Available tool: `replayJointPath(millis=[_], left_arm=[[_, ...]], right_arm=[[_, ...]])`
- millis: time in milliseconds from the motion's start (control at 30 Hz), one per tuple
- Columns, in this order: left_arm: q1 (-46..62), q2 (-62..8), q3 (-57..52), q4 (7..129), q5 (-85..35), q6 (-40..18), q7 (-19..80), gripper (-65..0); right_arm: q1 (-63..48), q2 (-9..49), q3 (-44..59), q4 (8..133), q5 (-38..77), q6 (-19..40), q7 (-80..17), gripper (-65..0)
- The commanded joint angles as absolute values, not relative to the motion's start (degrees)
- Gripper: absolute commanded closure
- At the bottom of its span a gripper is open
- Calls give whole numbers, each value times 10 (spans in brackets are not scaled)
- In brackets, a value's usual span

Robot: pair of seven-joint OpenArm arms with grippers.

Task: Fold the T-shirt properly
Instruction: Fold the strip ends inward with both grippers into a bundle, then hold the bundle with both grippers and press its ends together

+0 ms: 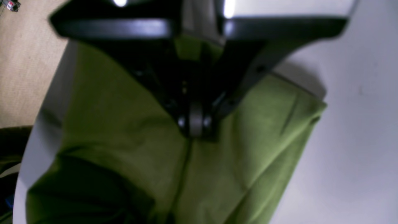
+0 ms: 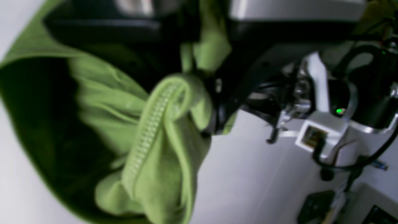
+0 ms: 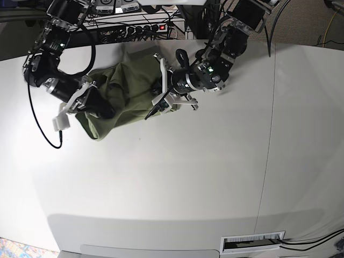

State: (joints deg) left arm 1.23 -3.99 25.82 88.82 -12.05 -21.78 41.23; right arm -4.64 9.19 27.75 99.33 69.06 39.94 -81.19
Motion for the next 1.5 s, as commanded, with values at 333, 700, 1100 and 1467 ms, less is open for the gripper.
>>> replayJointPath(millis=[333, 700, 1100, 1467], left_arm=[[20, -45, 264, 880, -70, -215, 481, 0], [20, -45, 264, 921, -15, -190, 497, 0], [20, -45, 264, 968, 39, -143, 499, -65], [21, -46, 264, 1006, 5, -129, 501, -65]], right_arm=[[-36, 48, 136, 1003, 689, 400, -800, 0], [-37, 46, 117, 1003, 641, 400, -800, 0], [-37, 46, 117, 1003, 616, 400, -782, 0], [-37, 43, 112, 1003, 597, 400, -751, 0]])
